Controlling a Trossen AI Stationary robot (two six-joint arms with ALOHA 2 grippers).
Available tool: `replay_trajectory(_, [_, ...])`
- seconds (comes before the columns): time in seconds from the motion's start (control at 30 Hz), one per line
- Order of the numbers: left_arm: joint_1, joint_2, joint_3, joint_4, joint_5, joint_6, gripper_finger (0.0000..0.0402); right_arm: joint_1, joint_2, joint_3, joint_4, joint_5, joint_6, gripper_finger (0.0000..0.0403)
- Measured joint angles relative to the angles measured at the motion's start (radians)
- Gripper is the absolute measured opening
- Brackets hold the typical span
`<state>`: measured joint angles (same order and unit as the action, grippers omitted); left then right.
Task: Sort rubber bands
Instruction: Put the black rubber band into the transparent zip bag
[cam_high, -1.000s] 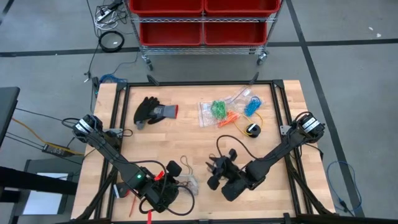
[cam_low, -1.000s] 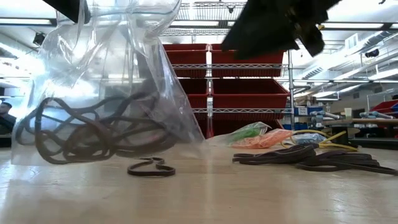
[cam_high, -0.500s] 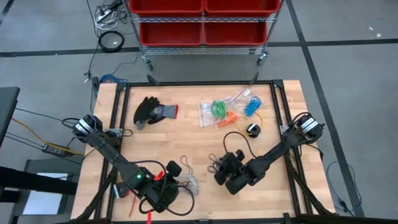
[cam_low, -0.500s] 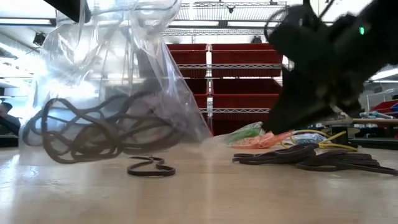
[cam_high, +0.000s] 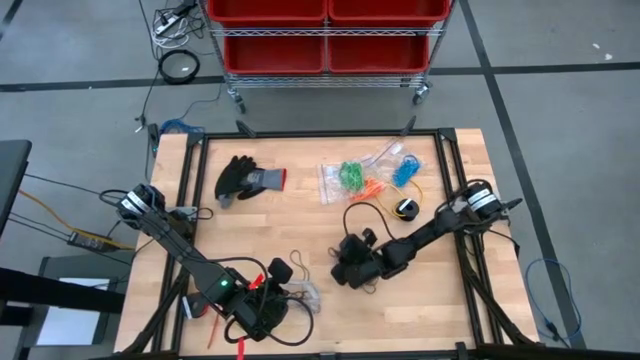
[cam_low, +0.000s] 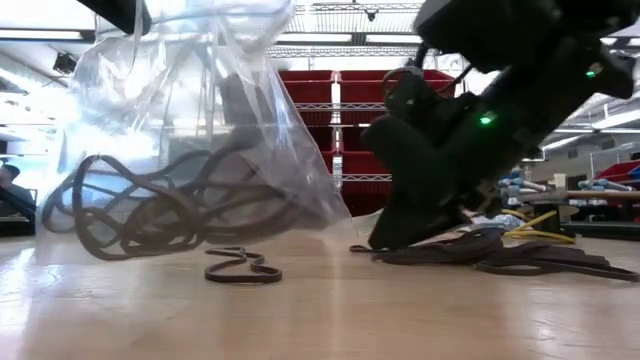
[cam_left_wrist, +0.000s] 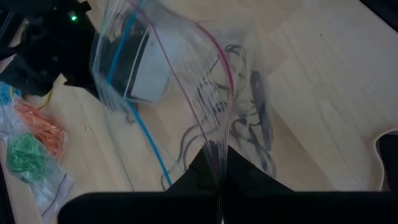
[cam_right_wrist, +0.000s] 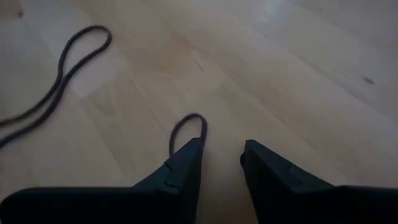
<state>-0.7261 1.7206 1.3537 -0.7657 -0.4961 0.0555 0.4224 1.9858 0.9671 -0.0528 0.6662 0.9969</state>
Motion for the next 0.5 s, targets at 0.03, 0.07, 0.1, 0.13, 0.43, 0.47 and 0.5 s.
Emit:
replay_trajectory(0.03, [0.000,0.000,0.000,-0.001,0.000,0.000,0.0002,-0.008,0.010,0.005,0.000,-0.002,0.010,0.0112])
replay_trajectory(0.07, [0.000,0.000,0.000,-0.001,0.000,0.000,0.0002,-0.014,0.019,0.008,0.000,-0.011,0.021,0.0107])
replay_trajectory(0.1, [0.000,0.000,0.000,-0.003,0.000,0.000,0.0002,-0.019,0.023,0.011,0.001,-0.021,0.032,0.0100])
replay_trajectory(0.13, [0.000,0.000,0.000,-0.005,0.000,0.000,0.0002,-0.023,0.024,0.011,-0.001,-0.031,0.040,0.0089])
replay_trajectory(0.43, [0.000,0.000,0.000,-0.007,0.000,0.000,0.0002,0.001,-0.007,0.003,-0.045,0.028,0.040,0.0002])
replay_trajectory(0.47, [0.000,0.000,0.000,-0.007,0.000,0.000,0.0002,0.004,-0.023,0.000,-0.052,0.041,0.034,0.0001])
replay_trajectory(0.5, [0.000,0.000,0.000,-0.007,0.000,0.000,0.0002,0.008,-0.034,-0.001,-0.057,0.046,0.019,0.0003])
